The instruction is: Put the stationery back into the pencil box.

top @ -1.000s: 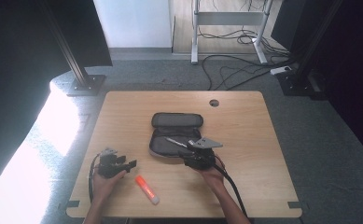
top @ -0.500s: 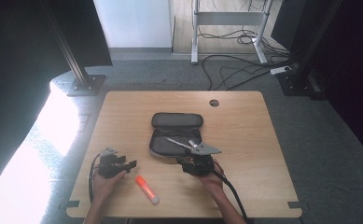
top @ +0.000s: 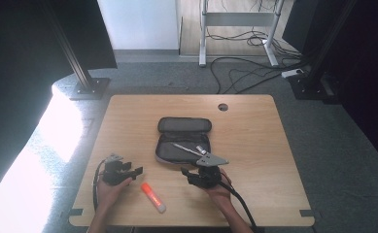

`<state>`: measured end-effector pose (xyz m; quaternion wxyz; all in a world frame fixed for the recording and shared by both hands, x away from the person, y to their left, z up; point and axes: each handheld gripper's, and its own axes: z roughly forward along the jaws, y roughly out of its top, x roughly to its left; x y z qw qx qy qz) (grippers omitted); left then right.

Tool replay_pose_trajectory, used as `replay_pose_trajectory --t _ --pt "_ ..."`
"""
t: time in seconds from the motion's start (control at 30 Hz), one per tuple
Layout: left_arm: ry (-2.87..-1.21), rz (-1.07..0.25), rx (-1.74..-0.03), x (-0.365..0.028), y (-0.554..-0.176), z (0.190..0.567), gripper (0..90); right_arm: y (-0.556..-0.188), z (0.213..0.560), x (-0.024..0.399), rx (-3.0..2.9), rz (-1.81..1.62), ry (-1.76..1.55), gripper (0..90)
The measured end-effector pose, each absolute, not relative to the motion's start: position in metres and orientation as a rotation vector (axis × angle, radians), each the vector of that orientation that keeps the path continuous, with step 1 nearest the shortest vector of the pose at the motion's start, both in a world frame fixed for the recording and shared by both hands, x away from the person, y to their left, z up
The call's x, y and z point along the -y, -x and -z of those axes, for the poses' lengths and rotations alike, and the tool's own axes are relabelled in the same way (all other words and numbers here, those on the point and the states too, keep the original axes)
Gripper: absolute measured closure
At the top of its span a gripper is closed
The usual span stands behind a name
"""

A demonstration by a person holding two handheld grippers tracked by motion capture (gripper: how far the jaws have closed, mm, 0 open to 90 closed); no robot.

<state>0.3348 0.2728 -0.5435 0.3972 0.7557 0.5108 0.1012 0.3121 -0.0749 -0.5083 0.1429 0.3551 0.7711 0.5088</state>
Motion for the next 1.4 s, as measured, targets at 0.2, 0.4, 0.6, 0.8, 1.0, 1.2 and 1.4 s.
replay_pose_trajectory --t 0.2,0.4,0.6,0.8,1.0,1.2,1.4 --pt "-1.914 -0.256 -1.293 -0.272 -0.335 0.544 35.1 -0.305 0.509 0.068 -2.249 -1.473 -0.993 47.9" --pt "-1.915 -0.255 -1.292 -0.272 -0.335 0.544 35.1 -0.301 0.51 0.063 -2.268 -1.472 -0.978 47.9" --pt "-1.917 -0.255 -1.291 -0.272 -0.335 0.544 35.1 -0.297 0.512 0.058 -2.283 -1.479 -0.966 47.8" --pt "-1.917 -0.255 -1.29 -0.272 -0.335 0.544 35.1 -0.295 0.515 0.051 -2.304 -1.478 -0.951 47.8" --pt "-1.918 -0.257 -1.29 -0.271 -0.335 0.544 35.1 -0.291 0.517 0.045 -2.321 -1.493 -0.941 47.8" --pt "-1.919 -0.257 -1.289 -0.271 -0.335 0.544 35.0 -0.288 0.519 0.039 -2.344 -1.486 -0.923 47.8" --pt "-1.919 -0.258 -1.289 -0.271 -0.335 0.544 35.0 -0.284 0.522 0.033 -2.358 -1.482 -0.912 47.9"
